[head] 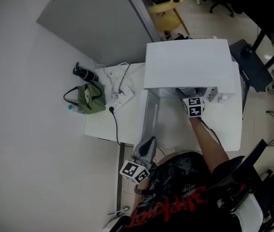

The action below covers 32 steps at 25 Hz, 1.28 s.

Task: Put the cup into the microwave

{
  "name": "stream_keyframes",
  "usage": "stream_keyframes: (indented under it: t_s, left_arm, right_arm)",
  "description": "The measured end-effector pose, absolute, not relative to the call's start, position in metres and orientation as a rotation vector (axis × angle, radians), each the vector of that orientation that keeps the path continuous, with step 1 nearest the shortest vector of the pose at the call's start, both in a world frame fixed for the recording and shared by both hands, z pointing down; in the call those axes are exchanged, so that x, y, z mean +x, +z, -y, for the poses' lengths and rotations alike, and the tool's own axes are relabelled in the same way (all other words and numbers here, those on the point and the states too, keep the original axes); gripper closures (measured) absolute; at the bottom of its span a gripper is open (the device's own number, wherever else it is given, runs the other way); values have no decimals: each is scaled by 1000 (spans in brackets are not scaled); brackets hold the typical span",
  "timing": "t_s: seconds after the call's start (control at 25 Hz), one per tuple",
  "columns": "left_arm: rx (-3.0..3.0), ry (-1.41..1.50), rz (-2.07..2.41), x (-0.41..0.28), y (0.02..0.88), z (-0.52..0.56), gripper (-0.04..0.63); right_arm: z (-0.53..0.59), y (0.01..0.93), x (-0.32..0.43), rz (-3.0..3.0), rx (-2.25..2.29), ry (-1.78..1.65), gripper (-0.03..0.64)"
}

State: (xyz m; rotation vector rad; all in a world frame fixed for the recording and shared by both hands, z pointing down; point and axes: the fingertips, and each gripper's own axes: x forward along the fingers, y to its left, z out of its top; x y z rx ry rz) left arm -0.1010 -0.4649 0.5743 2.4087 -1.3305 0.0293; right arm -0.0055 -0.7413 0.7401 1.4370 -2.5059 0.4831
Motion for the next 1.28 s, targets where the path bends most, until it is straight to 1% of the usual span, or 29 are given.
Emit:
stream_keyframes:
  t_s: [0.12, 0.32, 0.4, 0.56, 0.64, 0.92, 1.28]
  left_arm:
    - [2437, 14, 1263, -93, 575, 471, 595]
    - [2478, 31, 1142, -68, 570, 476, 595]
    - [2504, 27, 1084, -57, 569, 478, 595]
    - [2544, 19, 972, -36, 565, 483, 595]
    - [2565, 17, 925, -25, 562, 485, 595]
    - [2609, -10, 778, 9, 570, 486, 595]
    - [2627, 15, 717, 28, 570, 483, 595]
  right_arm:
    - [717, 722, 1, 2533, 1409, 451, 221]
    - [686, 711, 28, 2533, 1417, 454, 246]
    - [670, 700, 41, 2545, 1446, 463, 277]
    - [630, 669, 65, 2589, 1453, 426, 451]
    - [609, 647, 72, 2624, 1405, 381, 608]
    - [551, 582, 84, 2651, 1312, 282, 617]
    - [520, 561, 59, 2739, 1198, 228, 617]
